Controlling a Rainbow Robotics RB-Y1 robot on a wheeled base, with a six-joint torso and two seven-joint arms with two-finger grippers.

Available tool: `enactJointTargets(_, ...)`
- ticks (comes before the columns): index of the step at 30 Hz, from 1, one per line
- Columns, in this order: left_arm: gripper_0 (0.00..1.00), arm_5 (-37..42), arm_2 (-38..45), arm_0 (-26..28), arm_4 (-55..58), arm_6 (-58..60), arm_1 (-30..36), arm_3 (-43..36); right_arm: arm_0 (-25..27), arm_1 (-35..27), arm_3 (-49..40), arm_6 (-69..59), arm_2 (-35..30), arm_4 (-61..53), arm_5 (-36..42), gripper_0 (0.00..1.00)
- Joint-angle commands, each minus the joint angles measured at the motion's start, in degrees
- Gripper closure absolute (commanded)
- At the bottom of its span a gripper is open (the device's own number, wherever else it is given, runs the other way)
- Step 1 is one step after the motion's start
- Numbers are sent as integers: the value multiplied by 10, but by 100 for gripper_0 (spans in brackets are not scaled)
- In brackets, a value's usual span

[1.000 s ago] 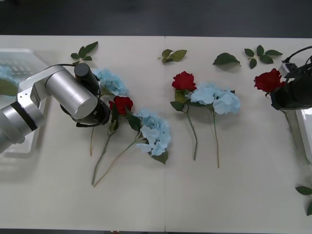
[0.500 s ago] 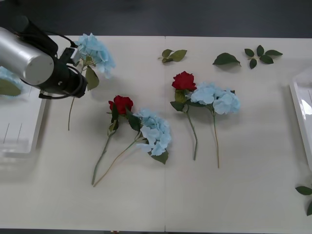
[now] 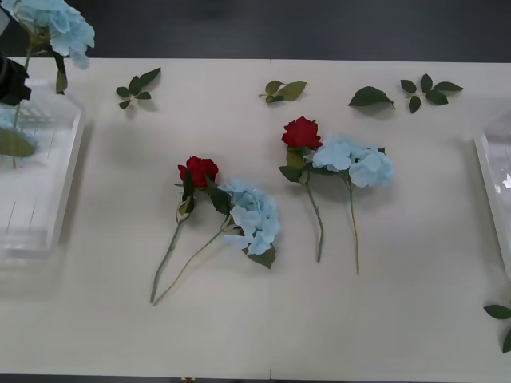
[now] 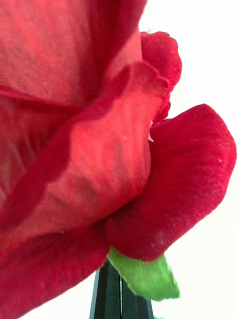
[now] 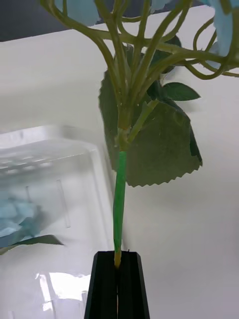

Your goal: Put the red flowers into the right box and the blue flowers into the left box

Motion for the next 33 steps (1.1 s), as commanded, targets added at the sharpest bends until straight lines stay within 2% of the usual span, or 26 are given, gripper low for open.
enactJointTargets(1, 100, 10, 52, -10, -10, -130, 21, 41, -11, 3, 33, 21, -8, 12, -32, 100)
enactJointTargets(3, 100, 6, 67, -10, -16, -163, 34, 58, -11, 8, 44, 23, -8, 15, -47, 100)
enactJointTargets(4, 100, 3, 69, -10, -20, -171, 39, 64, -11, 8, 48, 25, -8, 17, -51, 94)
enactJointTargets(7, 100, -13, 71, -10, -30, -197, 63, 88, -11, 8, 58, 26, -8, 22, -61, 63)
enactJointTargets(9, 100, -19, 71, -10, -42, -202, 78, 107, -11, 9, 61, 28, -8, 19, -62, 48)
enactJointTargets(14, 100, -31, 71, -10, -93, -201, 94, 131, -11, 8, 61, 40, -8, 11, -61, 22)
enactJointTargets(17, 100, -41, 71, -10, -118, -200, 100, 144, -13, 8, 59, 53, -11, -13, -55, 14)
enactJointTargets(21, 100, -52, 70, -10, -144, -198, 99, 169, -20, 6, 55, 95, -40, -62, -18, 12)
enactJointTargets(25, 100, -70, 47, -10, -144, -189, 96, 202, -45, 7, 40, 95, -57, -93, 64, 12)
enactJointTargets(29, 100, -92, 13, -10, -138, -185, 95, 233, -62, 6, -7, 61, -61, -96, 140, 11)
enactJointTargets(33, 100, -93, -6, -9, -139, -182, 88, 248, -62, 7, -94, -12, -61, -118, 206, 12)
